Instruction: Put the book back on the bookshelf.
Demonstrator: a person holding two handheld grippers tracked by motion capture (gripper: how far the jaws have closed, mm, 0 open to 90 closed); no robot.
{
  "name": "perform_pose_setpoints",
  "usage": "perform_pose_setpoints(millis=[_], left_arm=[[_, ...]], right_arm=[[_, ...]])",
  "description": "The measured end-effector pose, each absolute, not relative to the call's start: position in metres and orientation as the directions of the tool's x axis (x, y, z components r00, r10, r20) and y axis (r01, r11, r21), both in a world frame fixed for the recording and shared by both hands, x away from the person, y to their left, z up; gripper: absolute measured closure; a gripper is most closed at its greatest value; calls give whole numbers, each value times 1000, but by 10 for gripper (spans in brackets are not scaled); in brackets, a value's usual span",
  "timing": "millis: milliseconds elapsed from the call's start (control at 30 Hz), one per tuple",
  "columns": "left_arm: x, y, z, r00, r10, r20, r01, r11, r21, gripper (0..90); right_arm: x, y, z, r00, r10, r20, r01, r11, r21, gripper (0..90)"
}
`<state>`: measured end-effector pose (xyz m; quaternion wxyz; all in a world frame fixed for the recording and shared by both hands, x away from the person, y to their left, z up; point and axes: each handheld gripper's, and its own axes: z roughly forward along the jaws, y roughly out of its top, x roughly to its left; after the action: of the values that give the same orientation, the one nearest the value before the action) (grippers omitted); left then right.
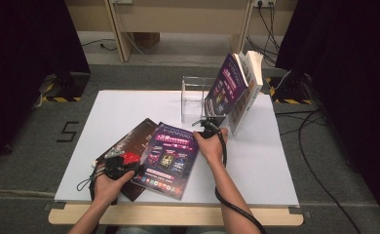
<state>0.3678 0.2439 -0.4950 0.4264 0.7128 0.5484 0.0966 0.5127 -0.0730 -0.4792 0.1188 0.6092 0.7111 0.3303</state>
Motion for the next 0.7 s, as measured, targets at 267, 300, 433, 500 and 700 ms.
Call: perform_pose_setpoints(millis=[267, 300, 433, 500, 700], left_arm=[[368, 244, -495, 383, 865, -323, 697, -41, 716, 615], [368, 244, -495, 383, 866, -320, 697, -43, 716, 616], [366, 243, -494, 386, 870, -306, 694, -55, 718, 617], [366, 242, -494, 385, 873, -299, 690, -57, 721, 617], [364, 241, -495, 381, 876, -294, 687, -56, 725, 617]], right_arm=[[513, -76, -479, -224, 942, 252, 799, 29, 601, 572], [513, -76, -479, -222, 941, 255, 800, 26, 599, 574], [513, -77, -479, -223, 939, 261, 800, 23, 599, 578], [513, -78, -479, -219, 938, 270, 803, 16, 596, 580], [513, -79, -477, -239, 935, 264, 809, 41, 586, 579]])
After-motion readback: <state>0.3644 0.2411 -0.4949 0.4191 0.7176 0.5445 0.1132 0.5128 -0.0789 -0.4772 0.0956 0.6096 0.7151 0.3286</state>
